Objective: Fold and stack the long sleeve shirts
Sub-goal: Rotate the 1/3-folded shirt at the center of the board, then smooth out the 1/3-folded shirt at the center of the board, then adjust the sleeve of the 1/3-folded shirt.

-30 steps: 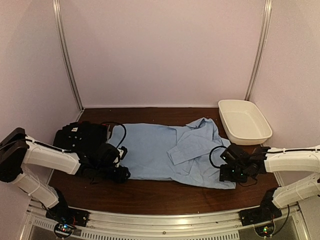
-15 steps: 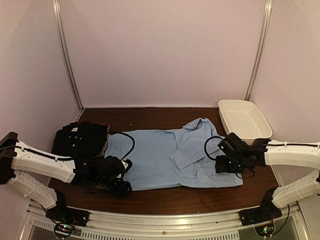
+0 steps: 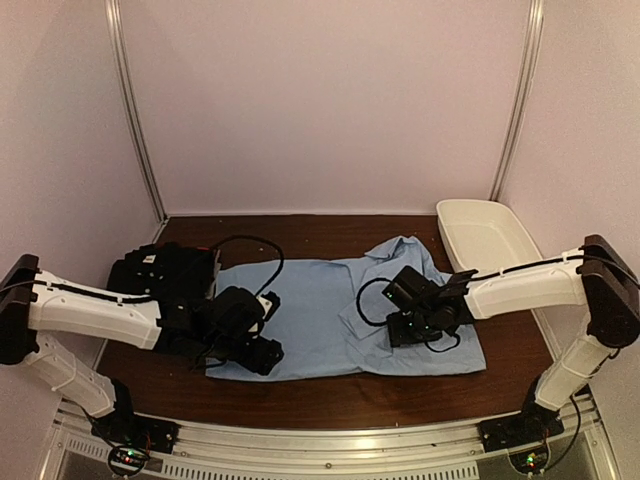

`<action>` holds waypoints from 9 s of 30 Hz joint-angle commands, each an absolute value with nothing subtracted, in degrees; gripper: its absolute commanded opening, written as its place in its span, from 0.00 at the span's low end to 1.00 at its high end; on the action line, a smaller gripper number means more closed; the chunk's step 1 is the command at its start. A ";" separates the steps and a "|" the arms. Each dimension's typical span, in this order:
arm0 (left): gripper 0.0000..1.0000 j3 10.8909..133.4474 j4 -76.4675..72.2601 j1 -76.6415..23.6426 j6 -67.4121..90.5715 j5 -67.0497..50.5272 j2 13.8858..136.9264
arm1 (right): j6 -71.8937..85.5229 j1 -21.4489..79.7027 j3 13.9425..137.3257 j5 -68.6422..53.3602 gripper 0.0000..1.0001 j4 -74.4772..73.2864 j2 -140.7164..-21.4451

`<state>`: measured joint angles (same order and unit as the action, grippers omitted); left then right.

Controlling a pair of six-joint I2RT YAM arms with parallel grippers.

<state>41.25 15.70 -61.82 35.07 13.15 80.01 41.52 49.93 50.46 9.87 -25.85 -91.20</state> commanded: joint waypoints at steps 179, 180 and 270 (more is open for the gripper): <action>0.74 31.20 19.25 -54.72 35.90 9.38 83.33 | 54.43 36.52 43.32 22.32 0.00 -63.15 -74.71; 0.74 31.12 18.94 -54.73 35.56 9.26 82.86 | 54.31 36.40 43.33 22.32 0.00 -63.07 -74.37; 0.54 83.02 -4.00 -46.32 21.14 -27.68 128.50 | 32.63 40.34 50.86 13.79 0.58 -30.87 -82.77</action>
